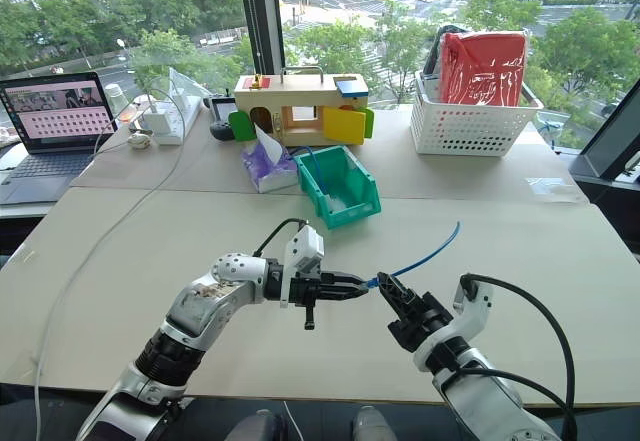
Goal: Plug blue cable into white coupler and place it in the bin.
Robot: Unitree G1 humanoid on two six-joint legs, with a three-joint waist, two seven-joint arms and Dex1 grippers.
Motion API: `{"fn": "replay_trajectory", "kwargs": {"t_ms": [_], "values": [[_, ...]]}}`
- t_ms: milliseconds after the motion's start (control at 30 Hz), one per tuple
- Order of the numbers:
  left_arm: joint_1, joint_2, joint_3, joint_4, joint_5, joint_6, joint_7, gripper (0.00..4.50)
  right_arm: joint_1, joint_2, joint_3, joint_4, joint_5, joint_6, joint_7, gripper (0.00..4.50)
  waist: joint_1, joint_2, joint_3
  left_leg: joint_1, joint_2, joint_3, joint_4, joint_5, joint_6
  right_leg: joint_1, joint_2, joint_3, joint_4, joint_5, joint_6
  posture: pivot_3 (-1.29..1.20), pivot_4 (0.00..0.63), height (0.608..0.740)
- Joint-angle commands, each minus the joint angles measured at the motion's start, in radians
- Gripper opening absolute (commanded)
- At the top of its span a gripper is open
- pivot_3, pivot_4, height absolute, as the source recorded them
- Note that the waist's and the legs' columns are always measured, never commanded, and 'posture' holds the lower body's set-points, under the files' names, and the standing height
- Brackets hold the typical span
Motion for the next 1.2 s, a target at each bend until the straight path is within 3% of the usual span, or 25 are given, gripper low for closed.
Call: {"fn": "replay_trajectory", "kwargs": {"t_ms": [33,100,300,433,667,800,900,1000,1133,1200], "values": [[-0.024,-0.006,0.010,-0.015,-0.038,0.017,-0.015,0.00,0.003,-0.008,-0.002,-0.055,0.006,-0.038,0.012,0.01,0.000,0.000,0.000,0.000,0.000,0.000,0.000,0.000,0.000,0.000,0.000,0.000,0.000,0.000,0.000,0.00,0.150,0.729],[-0.027,-0.009,0.034,-0.021,-0.077,0.053,-0.019,1.01,0.004,-0.007,-0.007,-0.056,-0.005,-0.054,0.019,0.00,0.000,0.000,0.000,0.000,0.000,0.000,0.000,0.000,0.000,0.000,0.000,0.000,0.000,0.000,0.000,0.00,0.150,0.729],[-0.061,0.065,0.117,-0.115,-0.215,0.149,-0.083,3.16,0.000,0.060,-0.037,-0.039,-0.091,-0.158,0.057,0.00,-0.001,0.000,0.000,0.000,0.001,0.000,0.000,0.000,0.000,0.000,0.001,0.000,0.000,-0.001,0.001,0.00,0.150,0.729],[-0.106,0.130,0.255,-0.193,-0.362,0.253,-0.064,4.48,-0.013,0.074,-0.019,0.005,-0.107,-0.157,0.097,0.00,-0.002,0.000,0.000,0.000,0.001,0.000,0.000,0.000,0.000,0.000,0.000,0.000,0.000,0.000,0.001,0.00,0.150,0.729],[0.002,0.324,0.505,-0.224,-0.344,0.261,0.097,4.48,-0.095,0.042,0.009,0.110,-0.103,-0.110,0.129,0.00,-0.015,0.000,0.000,0.001,0.002,0.000,-0.001,0.000,0.000,-0.001,0.001,0.000,0.000,-0.001,0.000,0.00,0.150,0.729],[0.203,0.272,0.669,-0.393,-0.424,0.207,0.201,4.48,-0.137,0.035,0.007,0.164,-0.068,-0.082,0.134,0.00,-0.013,0.000,0.000,0.001,0.002,0.000,-0.002,0.000,0.000,-0.001,-0.001,-0.001,0.000,0.001,-0.005,0.00,0.150,0.729],[0.435,0.245,0.743,-0.490,-0.392,0.164,0.258,4.48,-0.170,0.018,0.013,0.184,-0.054,-0.052,0.142,0.00,-0.013,0.000,0.000,0.001,0.002,-0.001,-0.003,0.000,0.000,-0.001,-0.003,0.000,-0.001,0.002,-0.005,0.00,0.150,0.729],[0.614,0.183,0.724,-0.517,-0.286,0.054,0.325,4.48,-0.194,-0.009,0.023,0.194,-0.090,-0.025,0.151,0.00,-0.013,0.000,0.000,0.001,0.002,-0.001,-0.004,0.000,0.000,-0.001,-0.003,0.000,-0.001,0.002,-0.005,0.00,0.150,0.729],[0.695,0.087,0.593,-0.482,-0.127,-0.074,0.442,4.48,-0.232,-0.137,0.089,0.139,-0.274,0.055,0.173,0.00,0.006,0.000,0.000,0.001,0.001,0.001,-0.004,0.001,0.000,0.000,-0.003,-0.001,-0.002,0.001,-0.005,0.00,0.150,0.729],[0.697,0.036,0.535,-0.475,-0.074,-0.075,0.524,4.48,-0.236,-0.143,0.093,0.120,-0.294,0.056,0.163,0.00,0.008,-0.001,0.000,0.001,0.001,0.002,-0.004,0.003,0.000,0.000,-0.003,0.000,-0.004,0.001,-0.005,0.00,0.150,0.729]]}}
